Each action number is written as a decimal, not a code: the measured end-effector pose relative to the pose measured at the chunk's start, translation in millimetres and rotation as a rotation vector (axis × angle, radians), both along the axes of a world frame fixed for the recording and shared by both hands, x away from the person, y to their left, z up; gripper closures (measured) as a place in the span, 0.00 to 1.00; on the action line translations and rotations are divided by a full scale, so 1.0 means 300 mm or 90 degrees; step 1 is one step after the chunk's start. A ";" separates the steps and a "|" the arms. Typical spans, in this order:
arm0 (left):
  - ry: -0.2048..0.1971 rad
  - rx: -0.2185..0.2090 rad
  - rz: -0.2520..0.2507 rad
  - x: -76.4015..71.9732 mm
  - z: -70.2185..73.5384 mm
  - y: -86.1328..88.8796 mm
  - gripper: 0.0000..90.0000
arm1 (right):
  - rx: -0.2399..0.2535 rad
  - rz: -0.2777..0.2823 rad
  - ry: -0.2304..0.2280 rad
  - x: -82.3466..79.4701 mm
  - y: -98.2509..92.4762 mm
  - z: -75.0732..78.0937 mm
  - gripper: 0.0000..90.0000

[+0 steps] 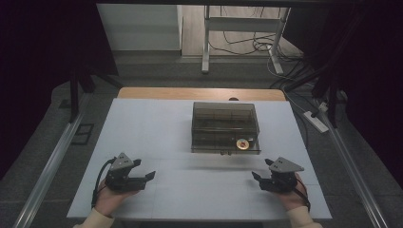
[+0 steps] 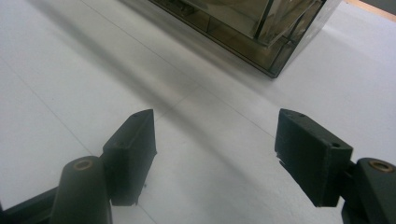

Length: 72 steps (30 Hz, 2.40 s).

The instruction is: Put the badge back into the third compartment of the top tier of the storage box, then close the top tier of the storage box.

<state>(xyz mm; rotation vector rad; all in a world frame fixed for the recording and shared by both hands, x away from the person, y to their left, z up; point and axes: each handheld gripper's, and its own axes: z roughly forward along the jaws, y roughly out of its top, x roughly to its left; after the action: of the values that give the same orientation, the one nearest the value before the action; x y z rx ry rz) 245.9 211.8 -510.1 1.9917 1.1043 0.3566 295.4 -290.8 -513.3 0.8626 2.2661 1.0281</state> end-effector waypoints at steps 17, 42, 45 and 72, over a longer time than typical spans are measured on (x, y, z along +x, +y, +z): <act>0.010 0.004 0.005 0.007 -0.017 0.006 0.26 | 0.035 0.022 0.015 -0.034 0.049 0.044 0.43; 0.017 0.010 0.000 0.012 -0.030 0.005 0.26 | 0.039 0.078 -0.048 -0.021 0.214 0.098 1.00; 0.017 0.011 0.000 0.014 -0.030 0.005 0.26 | 0.044 0.075 -0.051 -0.014 0.218 0.101 1.00; 0.027 0.010 0.001 0.018 -0.031 0.001 0.23 | 0.026 0.054 -0.070 0.053 0.281 0.102 1.00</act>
<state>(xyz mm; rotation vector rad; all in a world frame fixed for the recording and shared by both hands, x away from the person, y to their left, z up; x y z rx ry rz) 251.3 212.0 -519.4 2.0208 1.1329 0.3273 311.3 -206.5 -482.6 0.7128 2.2128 1.1350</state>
